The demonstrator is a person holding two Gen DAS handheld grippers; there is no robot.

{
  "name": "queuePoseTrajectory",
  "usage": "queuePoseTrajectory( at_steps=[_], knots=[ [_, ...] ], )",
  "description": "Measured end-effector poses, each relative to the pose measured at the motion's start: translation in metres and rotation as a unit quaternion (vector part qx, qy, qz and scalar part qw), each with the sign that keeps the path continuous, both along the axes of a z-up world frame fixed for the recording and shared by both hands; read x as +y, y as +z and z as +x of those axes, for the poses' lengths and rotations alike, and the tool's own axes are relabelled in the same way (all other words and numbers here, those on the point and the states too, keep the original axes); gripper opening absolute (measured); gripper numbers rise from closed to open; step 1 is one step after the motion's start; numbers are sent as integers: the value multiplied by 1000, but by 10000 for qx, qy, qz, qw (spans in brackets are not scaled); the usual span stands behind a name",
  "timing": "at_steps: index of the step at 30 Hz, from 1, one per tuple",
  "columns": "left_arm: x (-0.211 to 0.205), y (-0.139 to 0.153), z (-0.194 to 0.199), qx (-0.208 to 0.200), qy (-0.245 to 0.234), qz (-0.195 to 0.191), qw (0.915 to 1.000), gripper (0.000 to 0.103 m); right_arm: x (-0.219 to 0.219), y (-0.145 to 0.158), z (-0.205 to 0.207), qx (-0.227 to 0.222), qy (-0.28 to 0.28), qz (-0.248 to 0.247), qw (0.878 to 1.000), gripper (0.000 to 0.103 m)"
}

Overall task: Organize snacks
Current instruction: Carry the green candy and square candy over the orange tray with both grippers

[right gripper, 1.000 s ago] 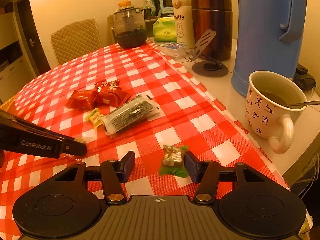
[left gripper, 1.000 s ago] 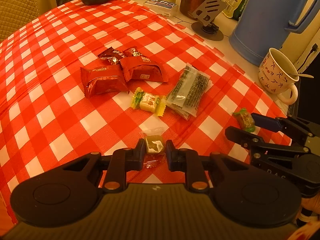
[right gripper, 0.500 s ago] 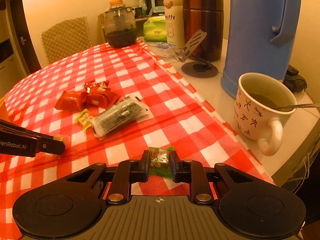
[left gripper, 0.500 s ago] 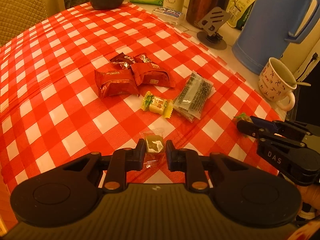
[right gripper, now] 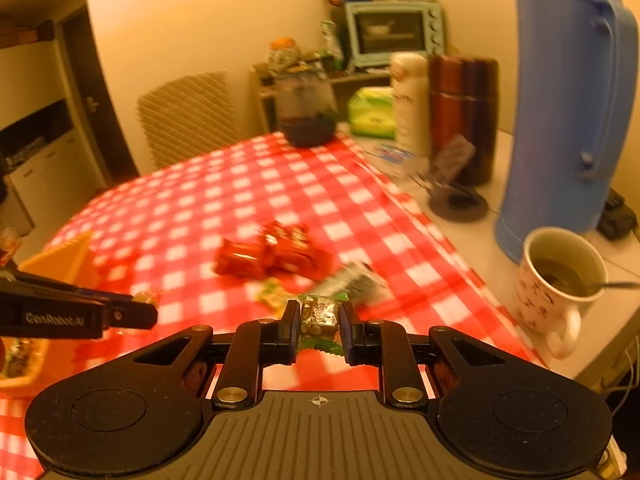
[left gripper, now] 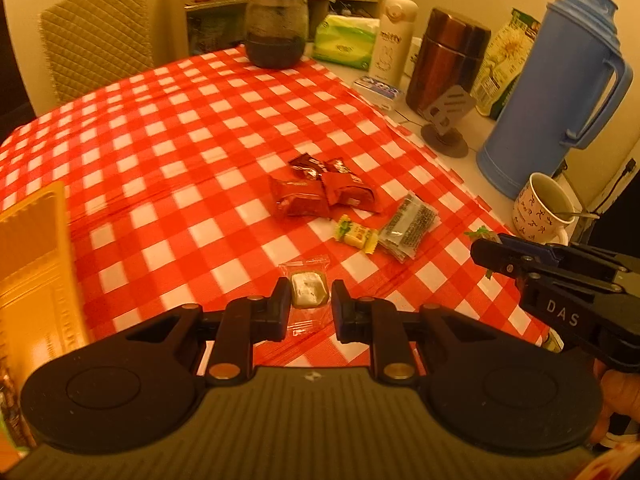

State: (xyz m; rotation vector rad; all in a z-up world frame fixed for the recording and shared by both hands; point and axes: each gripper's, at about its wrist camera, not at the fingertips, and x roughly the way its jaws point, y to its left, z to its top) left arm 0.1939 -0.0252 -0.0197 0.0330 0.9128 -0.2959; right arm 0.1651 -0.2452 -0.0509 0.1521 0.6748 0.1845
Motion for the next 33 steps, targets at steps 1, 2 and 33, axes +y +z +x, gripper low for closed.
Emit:
queuePoseTrajectory(
  at_steps=[1, 2, 33],
  knots=[
    [6, 4, -5, -27, 60, -21, 10000, 19, 5, 5, -2, -26, 62, 22, 10000, 21],
    [11, 7, -10, -50, 118, -35, 9999, 19, 9, 9, -4, -57, 124, 40, 9999, 21],
    [198, 63, -126, -577, 1914, -4, 9798, 19, 191, 65, -40, -400, 2100, 106, 9768, 21]
  ],
)
